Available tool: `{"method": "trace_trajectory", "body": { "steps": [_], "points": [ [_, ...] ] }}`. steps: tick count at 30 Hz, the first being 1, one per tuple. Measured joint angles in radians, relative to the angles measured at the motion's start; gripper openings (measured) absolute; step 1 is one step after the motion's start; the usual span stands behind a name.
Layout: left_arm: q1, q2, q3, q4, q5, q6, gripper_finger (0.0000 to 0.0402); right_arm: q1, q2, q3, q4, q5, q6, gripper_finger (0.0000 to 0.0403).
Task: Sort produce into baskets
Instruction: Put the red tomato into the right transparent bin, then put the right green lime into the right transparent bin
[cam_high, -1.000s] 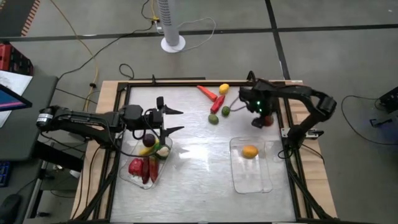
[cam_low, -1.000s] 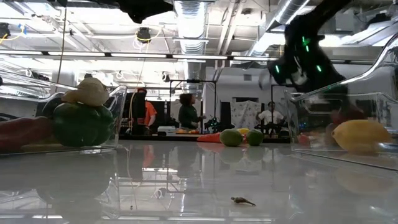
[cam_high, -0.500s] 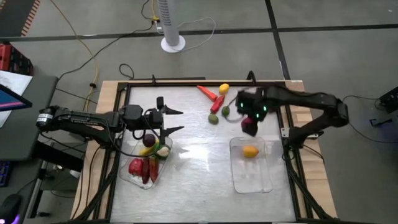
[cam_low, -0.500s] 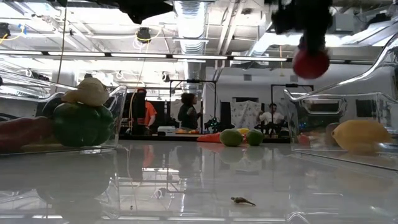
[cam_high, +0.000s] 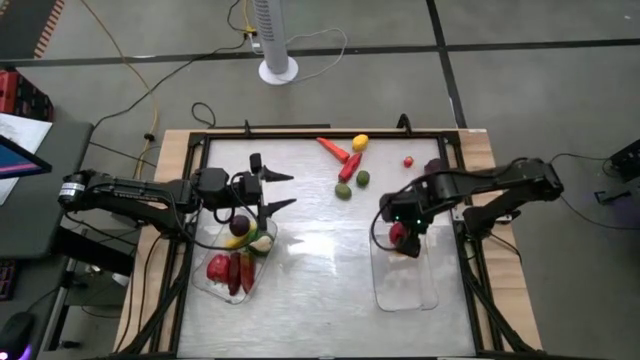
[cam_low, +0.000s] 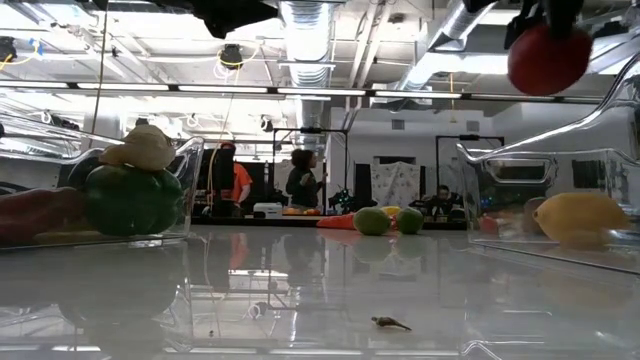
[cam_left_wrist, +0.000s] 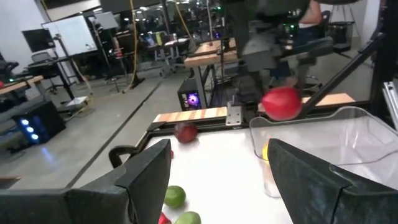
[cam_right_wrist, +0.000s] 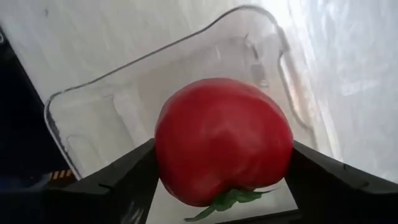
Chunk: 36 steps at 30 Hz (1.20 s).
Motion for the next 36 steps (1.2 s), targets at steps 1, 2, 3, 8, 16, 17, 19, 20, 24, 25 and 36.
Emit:
{"method": "trace_trajectory", "body": {
  "steps": [1,2,3,8,16,17,19,20,24,25,36],
  "points": [
    [0.000,0.000,0.000,0.000,-0.002,0.000,0.0254,0.008,0.000,0.000,-0.005,0.001,0.014,0.0351],
    [0.000,0.000,0.000,-0.001,-0.003,-0.001,0.0254,0.017,0.000,0.000,-0.007,0.002,0.027,0.0361],
    [0.000,0.000,0.000,-0.001,-0.003,-0.002,0.0254,0.025,0.000,0.000,-0.006,0.006,0.038,0.0371],
    [0.000,0.000,0.000,-0.005,0.002,-0.012,0.0254,0.028,0.000,0.000,-0.011,0.036,0.054,0.0396],
    [0.000,0.000,0.000,-0.021,0.002,-0.012,0.0254,-0.033,0.000,0.000,-0.020,0.122,-0.013,0.0387],
    [0.000,0.000,0.000,-0.021,0.002,-0.012,0.0254,-0.055,0.000,0.000,-0.021,0.138,-0.035,0.0386],
    [0.000,-0.001,0.000,-0.021,0.002,-0.009,0.0254,-0.108,0.000,0.000,-0.010,0.167,-0.090,0.0385],
    [0.000,-0.001,0.000,-0.021,0.001,-0.009,0.0254,-0.142,0.000,-0.001,0.004,0.176,-0.123,0.0385],
    [0.000,0.000,0.000,-0.020,-0.004,-0.009,0.0254,-0.317,-0.001,-0.053,0.134,0.191,-0.275,0.0384],
    [0.000,0.000,0.000,-0.020,-0.004,-0.009,0.0254,-0.366,0.000,-0.077,0.191,0.192,-0.313,0.0384],
    [0.000,0.000,0.000,-0.053,-0.006,-0.017,0.0254,-0.630,0.255,-0.198,0.743,0.158,-0.502,0.0384]
  ]
}}
